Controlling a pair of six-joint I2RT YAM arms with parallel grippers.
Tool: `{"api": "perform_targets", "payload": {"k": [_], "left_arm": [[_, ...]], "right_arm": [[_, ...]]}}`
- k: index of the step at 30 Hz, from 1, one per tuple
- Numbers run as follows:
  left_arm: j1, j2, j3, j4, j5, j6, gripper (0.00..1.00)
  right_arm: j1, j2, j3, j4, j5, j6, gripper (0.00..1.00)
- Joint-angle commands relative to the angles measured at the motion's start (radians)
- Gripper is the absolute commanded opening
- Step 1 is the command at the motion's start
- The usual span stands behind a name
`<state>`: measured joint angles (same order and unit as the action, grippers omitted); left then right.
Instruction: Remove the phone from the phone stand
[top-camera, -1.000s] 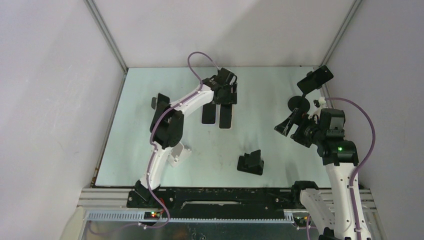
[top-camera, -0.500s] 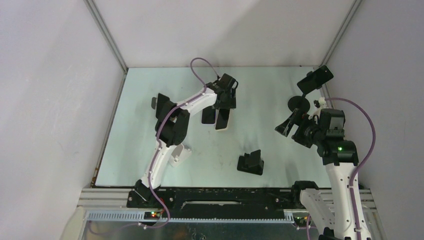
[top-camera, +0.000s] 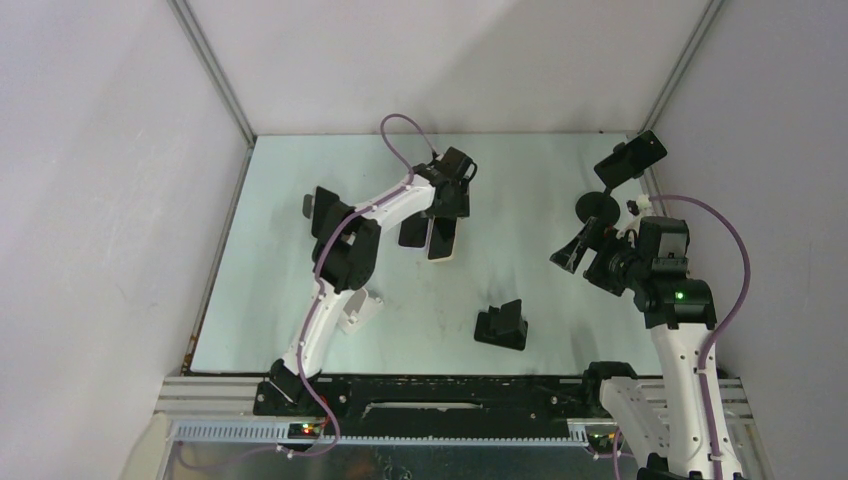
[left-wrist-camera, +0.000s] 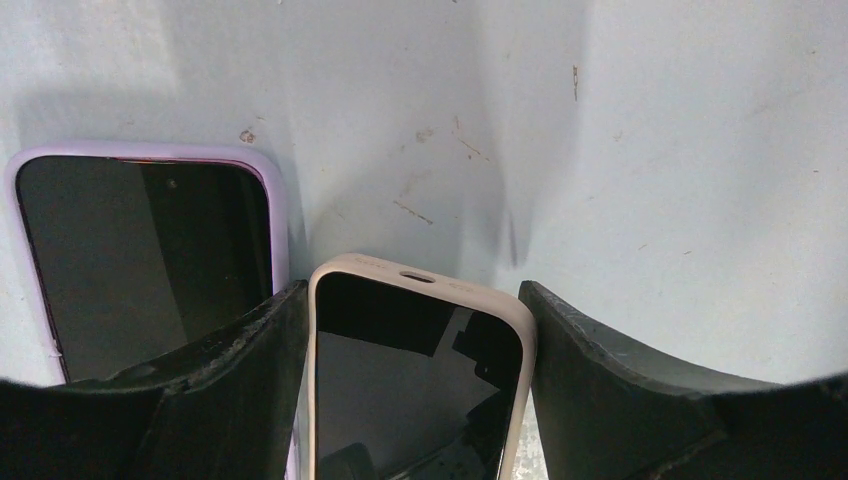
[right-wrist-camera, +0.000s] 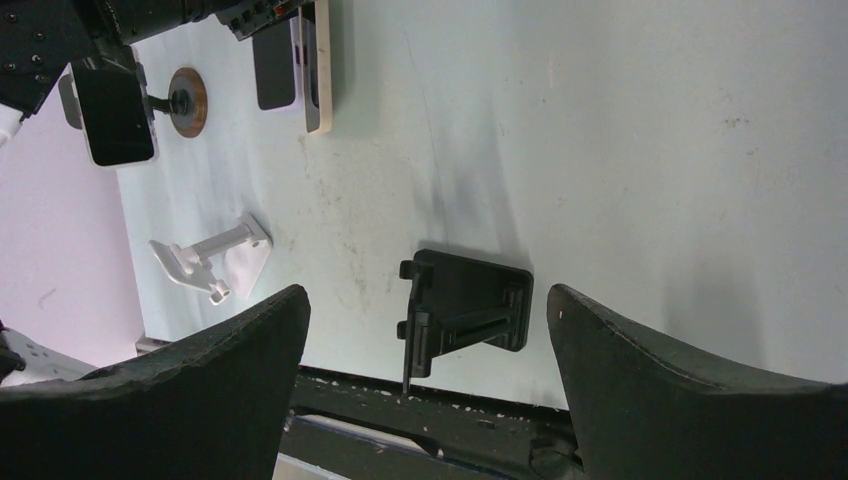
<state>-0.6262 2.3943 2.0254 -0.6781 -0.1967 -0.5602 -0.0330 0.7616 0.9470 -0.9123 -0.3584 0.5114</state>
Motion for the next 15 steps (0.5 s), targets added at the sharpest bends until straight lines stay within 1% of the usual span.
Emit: {"api": "perform_targets", "payload": {"k": [1,8,9,10,15], "left_arm": [[0.008,0.008,0.043,-0.022,-0.043,0.005,0.59],[0.007,0.003,0.048,-0.028,-0.033,0.008,0.66],[0.005,0.002,0.049,-0.03,-0.035,0.009,0.71],[0.003,0.0,0.051,-0.034,-0.037,0.013,0.72],[-0.008,-0.004,0.065,-0.052,-0.049,0.027,0.76]], "right_arm": [[-0.004,-0.001,0.006,0.003,0.007,-0.015,0.91],[-0.004,0.004,0.006,0.01,-0.003,-0.014,0.92],[-0.004,0.005,0.006,0.011,-0.003,-0.013,0.91],[-0.004,0.005,0.006,0.011,-0.001,-0.011,0.91],[-0.005,-0.001,0.005,0.018,0.009,0.009,0.92]]}}
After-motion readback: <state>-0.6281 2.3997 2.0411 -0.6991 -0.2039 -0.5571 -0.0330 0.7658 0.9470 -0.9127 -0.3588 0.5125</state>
